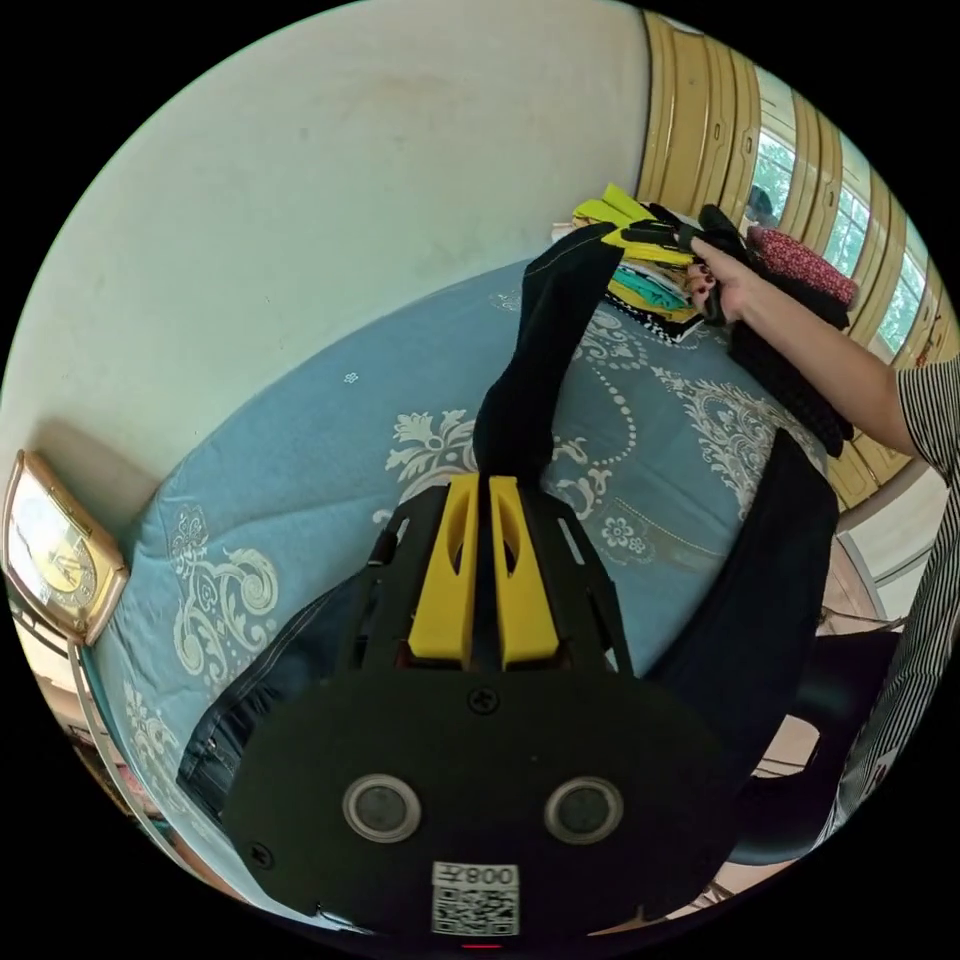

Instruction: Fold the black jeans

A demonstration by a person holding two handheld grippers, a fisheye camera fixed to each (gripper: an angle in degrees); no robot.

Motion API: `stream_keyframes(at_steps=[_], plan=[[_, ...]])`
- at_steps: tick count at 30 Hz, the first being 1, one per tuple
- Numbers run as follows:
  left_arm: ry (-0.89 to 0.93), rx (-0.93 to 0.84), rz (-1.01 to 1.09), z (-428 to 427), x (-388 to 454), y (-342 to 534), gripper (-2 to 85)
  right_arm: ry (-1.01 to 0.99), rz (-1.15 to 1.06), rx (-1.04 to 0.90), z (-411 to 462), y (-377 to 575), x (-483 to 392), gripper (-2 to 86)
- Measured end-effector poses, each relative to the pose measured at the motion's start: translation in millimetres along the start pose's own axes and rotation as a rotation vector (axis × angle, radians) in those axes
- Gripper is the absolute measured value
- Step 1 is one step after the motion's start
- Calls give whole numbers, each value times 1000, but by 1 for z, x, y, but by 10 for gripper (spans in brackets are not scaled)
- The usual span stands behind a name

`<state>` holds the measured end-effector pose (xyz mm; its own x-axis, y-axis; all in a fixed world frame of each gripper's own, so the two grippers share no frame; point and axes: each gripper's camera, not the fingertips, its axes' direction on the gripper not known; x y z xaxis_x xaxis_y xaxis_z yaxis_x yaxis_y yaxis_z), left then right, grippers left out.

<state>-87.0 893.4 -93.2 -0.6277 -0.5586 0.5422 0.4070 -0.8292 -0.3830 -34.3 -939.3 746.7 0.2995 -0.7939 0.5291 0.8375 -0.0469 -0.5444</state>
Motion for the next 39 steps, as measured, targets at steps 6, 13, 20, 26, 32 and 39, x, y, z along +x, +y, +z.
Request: stream_keyframes(at_steps=[6, 13, 20, 26, 32, 39], plan=[[0, 56, -15, -52, 18, 15, 17, -140, -95, 102, -149, 93, -72, 15], [87, 96, 18, -71, 28, 2, 15, -189, -1, 258, -259, 201, -106, 28], [-33, -130, -66, 26, 5, -59, 18, 50, 136, 368, -240, 145, -66, 35], [85, -50, -217, 52, -12, -57, 39, 206, 194, 163, -194, 122, -21, 59], [249, -100, -139, 51, 11, -11, 79, 358, 217, -86, -141, 117, 4, 80], [75, -293, -98, 93, 15, 7, 53, 660, 53, -263, -66, 75, -44, 25]])
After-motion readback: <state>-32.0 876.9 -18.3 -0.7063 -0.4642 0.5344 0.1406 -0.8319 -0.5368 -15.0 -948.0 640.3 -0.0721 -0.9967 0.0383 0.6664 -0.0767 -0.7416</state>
